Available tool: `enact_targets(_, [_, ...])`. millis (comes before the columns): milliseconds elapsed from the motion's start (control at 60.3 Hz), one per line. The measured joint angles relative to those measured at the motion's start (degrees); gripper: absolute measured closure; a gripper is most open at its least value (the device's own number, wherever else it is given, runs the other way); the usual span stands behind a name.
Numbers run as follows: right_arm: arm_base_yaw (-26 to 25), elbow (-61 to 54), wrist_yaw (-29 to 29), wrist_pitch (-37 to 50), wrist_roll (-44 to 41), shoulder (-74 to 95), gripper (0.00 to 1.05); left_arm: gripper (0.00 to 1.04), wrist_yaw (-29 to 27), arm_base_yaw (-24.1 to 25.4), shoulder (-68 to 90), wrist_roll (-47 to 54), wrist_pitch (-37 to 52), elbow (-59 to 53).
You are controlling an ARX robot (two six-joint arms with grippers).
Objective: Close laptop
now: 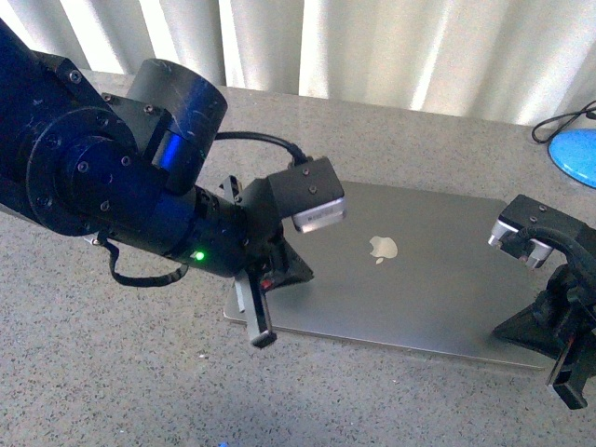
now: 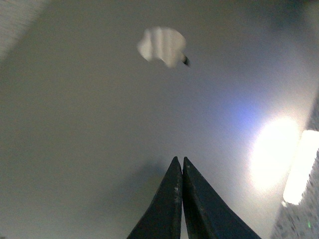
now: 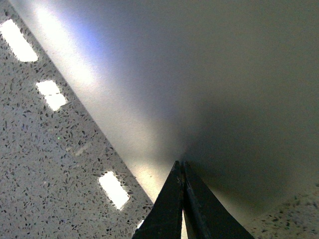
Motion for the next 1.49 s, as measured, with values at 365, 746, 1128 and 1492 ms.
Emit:
enact_targets(365, [-3.1,3.8,13.6,7.1,18.2,-14.4,1.04,1.01,-15.7,9.5,-15.2,-45.2,26.0,-6.1])
enact_targets(746, [-4.6,2.3,23.1,9.4,30.9,-31.8,0.74,0.71,-32.3,21.9,-34.0,-68.8,15.8,-14.1])
enact_targets(1128, [-3.0,-17.7,21.6,52.5,36.3,-34.4,0.79,0.96,-31.9,21.0,-41.4,-43.0,38.9,-33.0])
enact_targets(1492, [-1.4,-30.5,22.7,52.9,36.8,-47.6,1.04,1.01,-31.8,21.0,-55.3,-40.3,39.0,-46.8])
